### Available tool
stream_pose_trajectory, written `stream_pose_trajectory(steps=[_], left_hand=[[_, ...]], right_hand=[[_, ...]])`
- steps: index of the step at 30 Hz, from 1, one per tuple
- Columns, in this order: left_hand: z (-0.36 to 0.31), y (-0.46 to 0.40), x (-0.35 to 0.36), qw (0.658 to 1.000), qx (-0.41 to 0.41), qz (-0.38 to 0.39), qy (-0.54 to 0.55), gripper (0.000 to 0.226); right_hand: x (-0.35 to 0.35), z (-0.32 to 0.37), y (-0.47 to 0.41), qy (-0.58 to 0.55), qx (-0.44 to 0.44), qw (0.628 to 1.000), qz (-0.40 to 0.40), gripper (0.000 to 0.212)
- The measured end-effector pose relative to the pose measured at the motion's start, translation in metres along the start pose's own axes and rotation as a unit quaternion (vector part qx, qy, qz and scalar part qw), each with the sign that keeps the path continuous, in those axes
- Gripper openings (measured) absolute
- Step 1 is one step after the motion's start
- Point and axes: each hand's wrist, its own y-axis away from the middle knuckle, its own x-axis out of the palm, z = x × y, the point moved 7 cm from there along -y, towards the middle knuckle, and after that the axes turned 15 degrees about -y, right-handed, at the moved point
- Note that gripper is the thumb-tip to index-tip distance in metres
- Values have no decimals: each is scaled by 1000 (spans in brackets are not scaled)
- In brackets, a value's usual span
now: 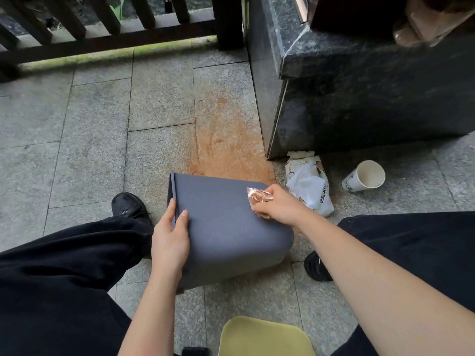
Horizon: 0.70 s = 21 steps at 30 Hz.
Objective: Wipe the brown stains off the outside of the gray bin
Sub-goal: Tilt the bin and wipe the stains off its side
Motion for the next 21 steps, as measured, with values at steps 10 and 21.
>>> stream_pose_trajectory(steps=[10,21], left_hand=[[-11,3,2,998,26,0,-63,51],[-19,6,3,995,41,-3,-94,50]], right_hand=[[-12,-24,-34,65,-31,984,-163,18],[89,14,73,94,-282,955,-11,14]])
